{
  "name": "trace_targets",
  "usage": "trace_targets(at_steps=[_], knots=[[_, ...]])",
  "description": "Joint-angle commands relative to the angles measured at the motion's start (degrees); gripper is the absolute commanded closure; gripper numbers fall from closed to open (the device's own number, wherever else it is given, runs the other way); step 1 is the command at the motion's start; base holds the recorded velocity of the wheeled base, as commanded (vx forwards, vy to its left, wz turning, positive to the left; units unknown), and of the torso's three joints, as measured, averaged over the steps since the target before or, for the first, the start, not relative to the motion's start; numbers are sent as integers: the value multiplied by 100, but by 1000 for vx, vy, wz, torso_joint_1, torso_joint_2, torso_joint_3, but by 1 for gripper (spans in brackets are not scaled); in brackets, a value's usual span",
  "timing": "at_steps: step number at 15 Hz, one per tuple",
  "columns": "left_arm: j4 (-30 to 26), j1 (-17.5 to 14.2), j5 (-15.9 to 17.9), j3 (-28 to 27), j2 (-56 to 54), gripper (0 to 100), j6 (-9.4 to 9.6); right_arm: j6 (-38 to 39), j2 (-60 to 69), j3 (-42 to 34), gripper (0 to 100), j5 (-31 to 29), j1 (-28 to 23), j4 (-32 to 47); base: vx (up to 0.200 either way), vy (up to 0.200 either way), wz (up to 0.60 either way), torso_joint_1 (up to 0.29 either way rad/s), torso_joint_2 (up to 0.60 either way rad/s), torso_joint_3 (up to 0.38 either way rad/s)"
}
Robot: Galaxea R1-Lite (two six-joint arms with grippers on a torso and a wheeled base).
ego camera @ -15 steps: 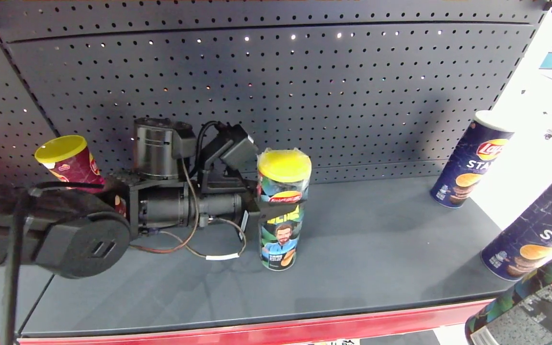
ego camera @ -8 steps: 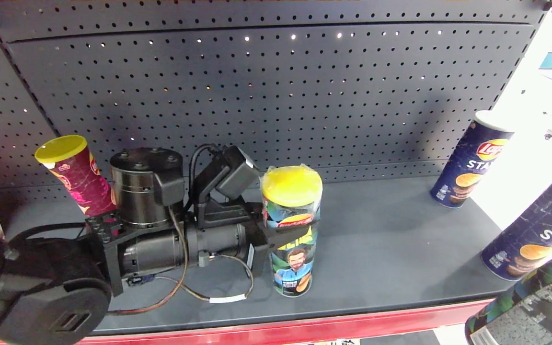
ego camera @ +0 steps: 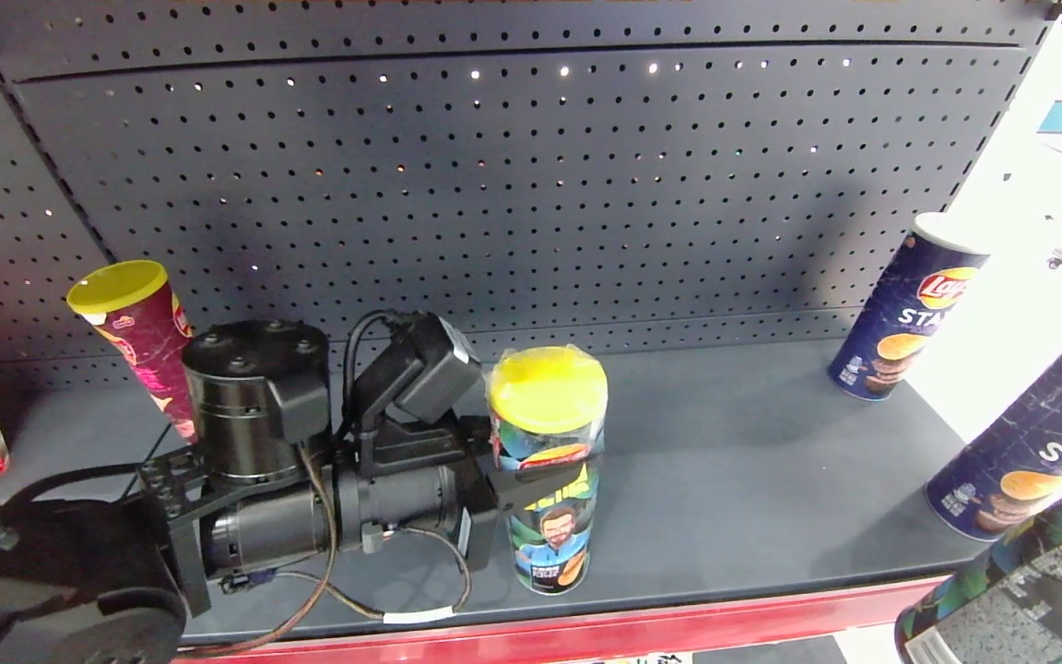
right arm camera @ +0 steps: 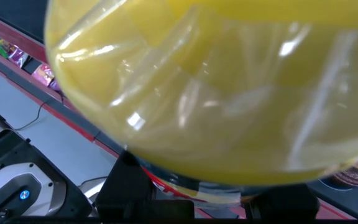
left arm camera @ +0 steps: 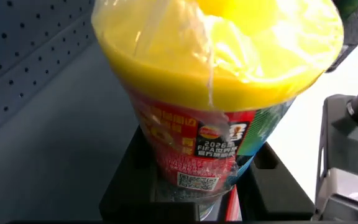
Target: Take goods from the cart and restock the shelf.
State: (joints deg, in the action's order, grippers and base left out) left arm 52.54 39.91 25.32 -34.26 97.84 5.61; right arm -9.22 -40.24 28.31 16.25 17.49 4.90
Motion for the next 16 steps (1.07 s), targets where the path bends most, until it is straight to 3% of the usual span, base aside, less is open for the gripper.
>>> trace_targets(at_steps=[1,2,5,7,13,16], knots=[[2,8,-1,156,-160,100,2,-1,16,-1,100,1,0,2,0,0,0,0,0,0],[2,8,-1,156,-178,100,19,-1,34,-9,100,1,0,2,0,0,0,0,0,0],[2,-1,8,288,-204,100,336,-1,43,-9,100,1,0,2,0,0,0,0,0,0],[2,-1,-10,367,-204,100,406,-1,51,-9,100,1,0,2,0,0,0,0,0,0],[2,105,-18,367,-222,100,336,-1,87,-9,100,-8,0,11,0,0,0,0,0,0],[2,201,-27,376,-248,100,195,-1,95,-9,100,-8,0,11,0,0,0,0,0,0]])
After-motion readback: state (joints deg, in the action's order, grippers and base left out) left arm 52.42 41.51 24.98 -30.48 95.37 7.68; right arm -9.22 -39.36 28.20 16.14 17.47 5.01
